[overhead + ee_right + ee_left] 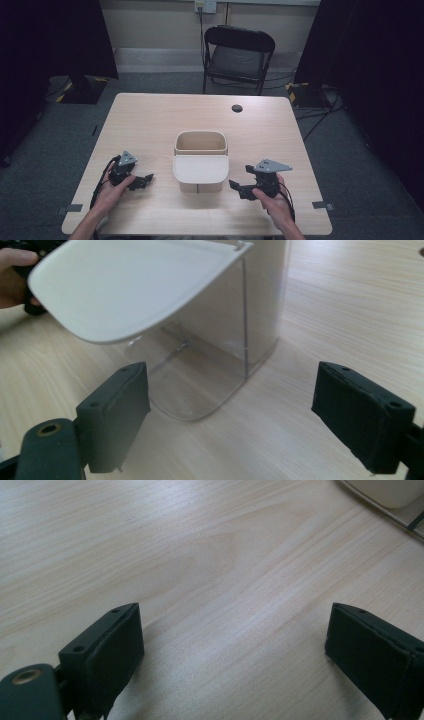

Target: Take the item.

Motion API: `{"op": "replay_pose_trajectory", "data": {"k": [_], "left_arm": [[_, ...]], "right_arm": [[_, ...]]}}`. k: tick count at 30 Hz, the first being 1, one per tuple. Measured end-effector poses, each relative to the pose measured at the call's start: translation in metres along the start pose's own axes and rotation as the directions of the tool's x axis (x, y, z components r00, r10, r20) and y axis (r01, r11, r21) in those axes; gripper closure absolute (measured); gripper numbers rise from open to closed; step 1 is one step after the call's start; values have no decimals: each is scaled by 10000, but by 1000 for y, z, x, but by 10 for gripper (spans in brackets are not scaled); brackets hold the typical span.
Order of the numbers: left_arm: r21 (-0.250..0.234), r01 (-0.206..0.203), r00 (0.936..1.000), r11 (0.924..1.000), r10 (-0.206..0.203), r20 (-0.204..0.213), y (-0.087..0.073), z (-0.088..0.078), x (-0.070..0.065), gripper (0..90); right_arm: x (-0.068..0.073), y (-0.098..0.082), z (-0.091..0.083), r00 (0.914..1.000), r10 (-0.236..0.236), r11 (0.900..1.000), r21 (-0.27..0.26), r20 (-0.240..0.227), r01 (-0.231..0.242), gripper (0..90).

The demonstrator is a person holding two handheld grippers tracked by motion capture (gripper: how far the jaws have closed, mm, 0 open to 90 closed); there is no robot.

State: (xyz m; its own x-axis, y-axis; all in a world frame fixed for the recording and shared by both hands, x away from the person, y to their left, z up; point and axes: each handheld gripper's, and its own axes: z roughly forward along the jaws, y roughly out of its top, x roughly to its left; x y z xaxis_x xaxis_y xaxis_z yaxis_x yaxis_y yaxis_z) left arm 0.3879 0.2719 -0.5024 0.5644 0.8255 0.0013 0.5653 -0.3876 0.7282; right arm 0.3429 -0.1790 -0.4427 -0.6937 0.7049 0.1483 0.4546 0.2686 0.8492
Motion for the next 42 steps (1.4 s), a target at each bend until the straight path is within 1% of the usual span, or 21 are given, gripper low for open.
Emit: {"op": "replay_pose_trajectory", "data": {"k": [1,5,7,10,13,19,21,23,27,28,30,31,34,42], "left_arm": [[2,-8,10000,10000,8,-4,0,0,0,81],[-3,-4,10000,10000,4,-2,0,0,0,81],[-1,-4,10000,10000,4,-4,0,0,0,81],[-1,-1,10000,10000,1,-3,0,0,0,81],[20,-20,10000,10000,20,-4,0,0,0,81],[1,-4,10000,10000,4,-2,0,0,0,81],[18,-6,10000,10000,6,-19,0,0,0,81],[4,-13,10000,10000,13,6,0,0,0,81],[2,5,10000,10000,-5,-3,0,0,0,81],[2,5,10000,10000,-5,-3,0,0,0,81],[33,-25,10000,10000,26,-11,0,0,0,81],[32,-25,10000,10000,25,-19,0,0,0,81],[26,-25,10000,10000,25,-14,0,0,0,81],[2,-5,10000,10000,5,-2,0,0,0,81]], "right_arm": [[2,2,1,9998,-58,10000,-6,-180,58,146],[5,4,3,9995,-99,9999,62,-306,101,146],[10,4,6,9988,-198,9996,172,-456,206,147],[14,3,8,9983,-274,9993,247,-515,287,147],[18,6,10,9976,-336,9991,232,-611,351,149],[24,9,19,9955,-465,9981,377,-827,497,153],[26,10,26,9954,-549,9970,496,-790,589,154],[26,11,28,9960,-529,9973,473,-725,565,156],[27,12,33,9958,-513,9977,414,-764,545,159],[27,12,33,9958,-513,9977,414,-764,545,159],[27,11,35,9957,-357,9987,331,-857,387,163],[28,11,35,9954,-423,9984,350,-860,455,167],[28,12,35,9956,-396,9988,237,-849,418,171],[28,12,34,9951,-502,9984,228,-850,523,179]]}}
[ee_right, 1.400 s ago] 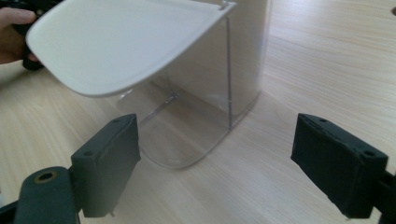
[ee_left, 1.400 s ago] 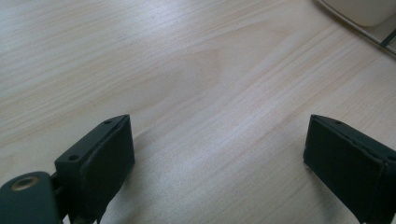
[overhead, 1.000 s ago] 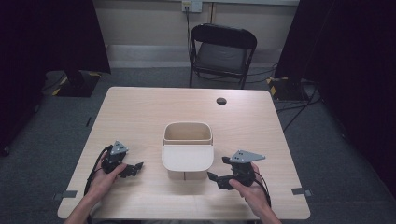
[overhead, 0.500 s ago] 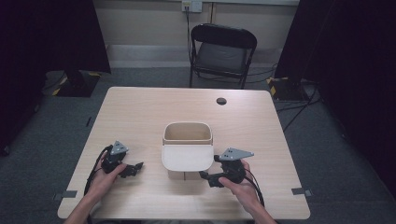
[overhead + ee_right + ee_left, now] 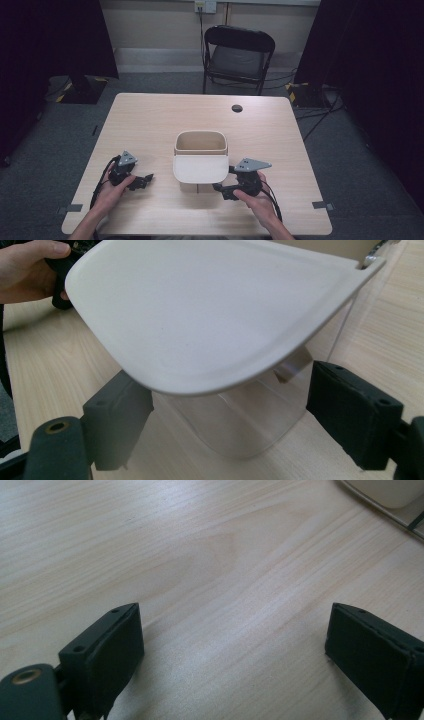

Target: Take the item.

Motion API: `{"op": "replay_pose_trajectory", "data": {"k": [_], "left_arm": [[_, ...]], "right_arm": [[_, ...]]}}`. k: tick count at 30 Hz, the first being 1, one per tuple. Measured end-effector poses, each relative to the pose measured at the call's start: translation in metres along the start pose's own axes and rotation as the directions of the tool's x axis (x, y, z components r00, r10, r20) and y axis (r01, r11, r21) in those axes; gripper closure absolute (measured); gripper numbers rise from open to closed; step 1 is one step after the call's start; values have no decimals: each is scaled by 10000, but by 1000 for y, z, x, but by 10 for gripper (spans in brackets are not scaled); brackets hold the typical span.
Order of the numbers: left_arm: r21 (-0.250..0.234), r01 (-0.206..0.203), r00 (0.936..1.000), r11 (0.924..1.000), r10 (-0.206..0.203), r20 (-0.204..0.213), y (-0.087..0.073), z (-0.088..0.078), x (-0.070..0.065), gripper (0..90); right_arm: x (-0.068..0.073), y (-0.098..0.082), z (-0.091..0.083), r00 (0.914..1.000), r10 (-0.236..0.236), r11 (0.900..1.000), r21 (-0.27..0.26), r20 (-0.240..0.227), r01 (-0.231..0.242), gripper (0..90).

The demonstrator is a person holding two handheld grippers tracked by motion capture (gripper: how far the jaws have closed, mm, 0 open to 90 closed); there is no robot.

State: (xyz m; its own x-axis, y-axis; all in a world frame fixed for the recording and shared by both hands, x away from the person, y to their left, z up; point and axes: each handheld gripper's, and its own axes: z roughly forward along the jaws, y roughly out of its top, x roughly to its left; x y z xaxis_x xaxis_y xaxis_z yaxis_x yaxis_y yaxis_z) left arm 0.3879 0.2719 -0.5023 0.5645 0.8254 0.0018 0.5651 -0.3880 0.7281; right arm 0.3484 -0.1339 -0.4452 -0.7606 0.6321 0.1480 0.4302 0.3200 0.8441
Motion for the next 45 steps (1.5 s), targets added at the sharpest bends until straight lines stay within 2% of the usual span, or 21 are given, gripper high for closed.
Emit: {"op": "replay_pose_trajectory", "data": {"k": [7,20,21,45], "left_arm": [[-3,3,10000,10000,-3,1,0,0,0,81],[0,-5,10000,10000,5,-3,0,0,0,81],[0,-10,10000,10000,10,-3,0,0,0,81],[2,-12,10000,10000,12,-2,0,0,0,81]], "right_arm": [[0,1,0,10000,17,10000,53,13,-17,176],[1,3,-3,10000,-32,9998,-181,-4,32,165],[1,4,-3,10000,-10,9998,-216,19,10,143],[2,10,-9,9999,-119,9980,-619,4,119,158]]}}
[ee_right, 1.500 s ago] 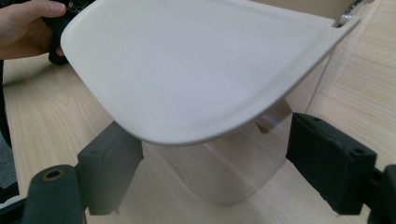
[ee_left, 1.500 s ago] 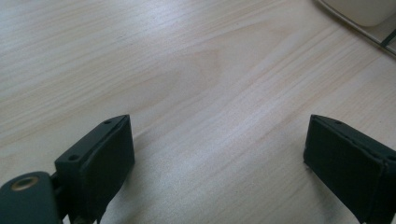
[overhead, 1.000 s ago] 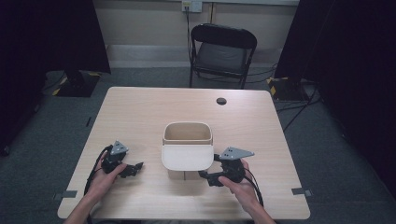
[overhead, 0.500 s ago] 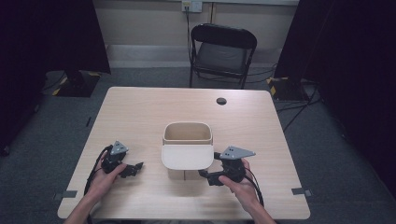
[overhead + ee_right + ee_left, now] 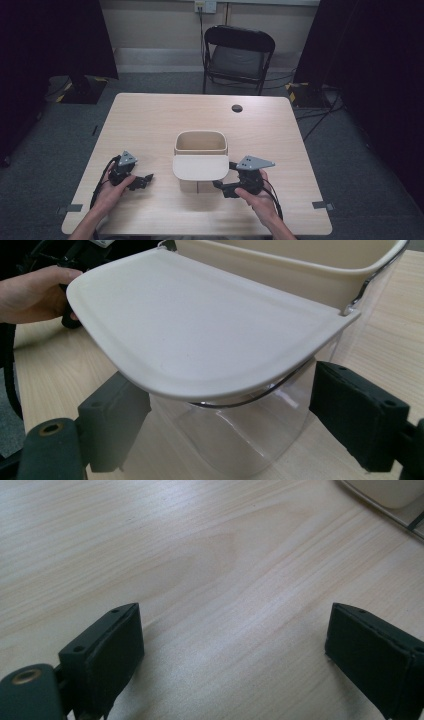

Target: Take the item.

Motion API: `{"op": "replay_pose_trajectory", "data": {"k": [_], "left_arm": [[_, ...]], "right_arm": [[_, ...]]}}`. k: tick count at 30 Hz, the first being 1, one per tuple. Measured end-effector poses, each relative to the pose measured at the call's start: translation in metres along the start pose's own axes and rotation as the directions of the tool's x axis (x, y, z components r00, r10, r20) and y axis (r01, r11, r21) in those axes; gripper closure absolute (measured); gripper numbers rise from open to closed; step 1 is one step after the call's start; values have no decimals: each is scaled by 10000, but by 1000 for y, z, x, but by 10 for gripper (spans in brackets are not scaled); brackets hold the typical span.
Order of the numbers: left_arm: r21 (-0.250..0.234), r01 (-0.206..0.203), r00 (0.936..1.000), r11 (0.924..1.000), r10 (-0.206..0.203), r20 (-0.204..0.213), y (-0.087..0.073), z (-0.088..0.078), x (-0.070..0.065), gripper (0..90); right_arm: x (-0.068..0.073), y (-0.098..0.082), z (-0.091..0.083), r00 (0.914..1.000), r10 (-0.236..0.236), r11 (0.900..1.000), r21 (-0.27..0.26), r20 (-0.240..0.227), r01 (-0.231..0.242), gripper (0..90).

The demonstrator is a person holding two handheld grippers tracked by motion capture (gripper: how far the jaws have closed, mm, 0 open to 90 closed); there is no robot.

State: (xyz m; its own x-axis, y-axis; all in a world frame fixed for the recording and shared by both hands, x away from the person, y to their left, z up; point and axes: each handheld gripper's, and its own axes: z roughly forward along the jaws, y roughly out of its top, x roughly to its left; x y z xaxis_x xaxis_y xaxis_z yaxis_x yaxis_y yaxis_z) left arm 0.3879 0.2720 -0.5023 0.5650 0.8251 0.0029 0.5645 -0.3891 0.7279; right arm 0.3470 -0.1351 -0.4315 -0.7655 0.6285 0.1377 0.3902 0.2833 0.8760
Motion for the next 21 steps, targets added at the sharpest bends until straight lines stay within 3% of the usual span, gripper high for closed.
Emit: {"op": "replay_pose_trajectory", "data": {"k": [21], "left_arm": [[13,10,10000,10000,-10,-2,0,0,0,81]], "right_arm": [[0,5,-1,9999,-44,9999,-95,116,45,157]]}}
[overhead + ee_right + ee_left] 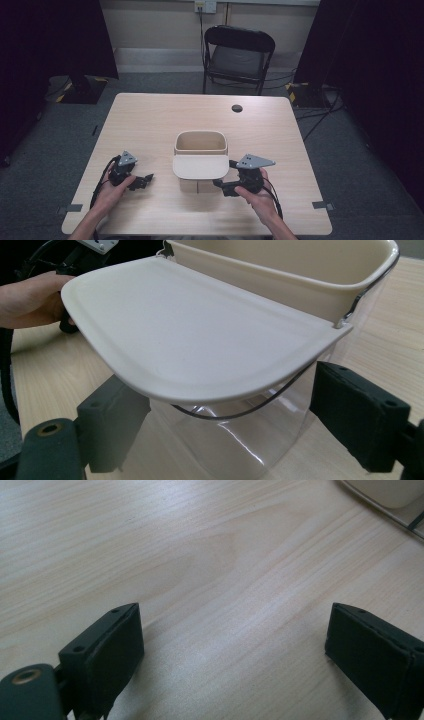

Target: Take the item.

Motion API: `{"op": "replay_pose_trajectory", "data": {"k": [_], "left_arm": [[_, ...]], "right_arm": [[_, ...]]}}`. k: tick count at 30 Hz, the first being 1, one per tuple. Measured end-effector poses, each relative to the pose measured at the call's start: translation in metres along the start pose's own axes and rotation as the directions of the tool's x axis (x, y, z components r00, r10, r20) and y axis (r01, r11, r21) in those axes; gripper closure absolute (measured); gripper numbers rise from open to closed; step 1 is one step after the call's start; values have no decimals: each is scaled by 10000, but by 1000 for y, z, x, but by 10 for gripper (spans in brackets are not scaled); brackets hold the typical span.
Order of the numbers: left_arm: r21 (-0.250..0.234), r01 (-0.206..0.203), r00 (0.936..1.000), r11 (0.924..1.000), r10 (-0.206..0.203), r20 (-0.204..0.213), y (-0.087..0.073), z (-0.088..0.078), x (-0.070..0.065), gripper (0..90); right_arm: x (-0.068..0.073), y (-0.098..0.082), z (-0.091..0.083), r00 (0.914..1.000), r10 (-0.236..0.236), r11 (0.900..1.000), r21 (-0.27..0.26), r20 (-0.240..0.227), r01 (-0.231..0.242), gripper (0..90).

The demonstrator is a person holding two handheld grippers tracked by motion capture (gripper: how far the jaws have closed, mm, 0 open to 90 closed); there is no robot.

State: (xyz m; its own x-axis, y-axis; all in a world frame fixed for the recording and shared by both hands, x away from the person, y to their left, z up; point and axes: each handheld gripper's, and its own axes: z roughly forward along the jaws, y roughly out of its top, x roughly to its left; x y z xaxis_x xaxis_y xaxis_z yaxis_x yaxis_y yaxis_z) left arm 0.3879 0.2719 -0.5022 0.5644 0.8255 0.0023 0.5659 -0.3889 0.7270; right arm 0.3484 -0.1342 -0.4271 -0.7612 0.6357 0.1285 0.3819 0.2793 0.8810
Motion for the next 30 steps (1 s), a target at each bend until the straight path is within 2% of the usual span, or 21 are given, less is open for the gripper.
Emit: {"op": "replay_pose_trajectory", "data": {"k": [13,26,30], "left_arm": [[22,-10,10000,10000,10,-19,0,0,0,81],[-15,-2,10000,10000,2,5,0,0,0,81],[-6,-15,10000,10000,15,4,0,0,0,81]], "right_arm": [[-1,4,2,9999,1,10000,-75,157,0,151],[-2,7,0,10000,-76,9998,-160,20,76,153],[-4,9,0,9999,74,9999,-116,-78,-75,158]]}}
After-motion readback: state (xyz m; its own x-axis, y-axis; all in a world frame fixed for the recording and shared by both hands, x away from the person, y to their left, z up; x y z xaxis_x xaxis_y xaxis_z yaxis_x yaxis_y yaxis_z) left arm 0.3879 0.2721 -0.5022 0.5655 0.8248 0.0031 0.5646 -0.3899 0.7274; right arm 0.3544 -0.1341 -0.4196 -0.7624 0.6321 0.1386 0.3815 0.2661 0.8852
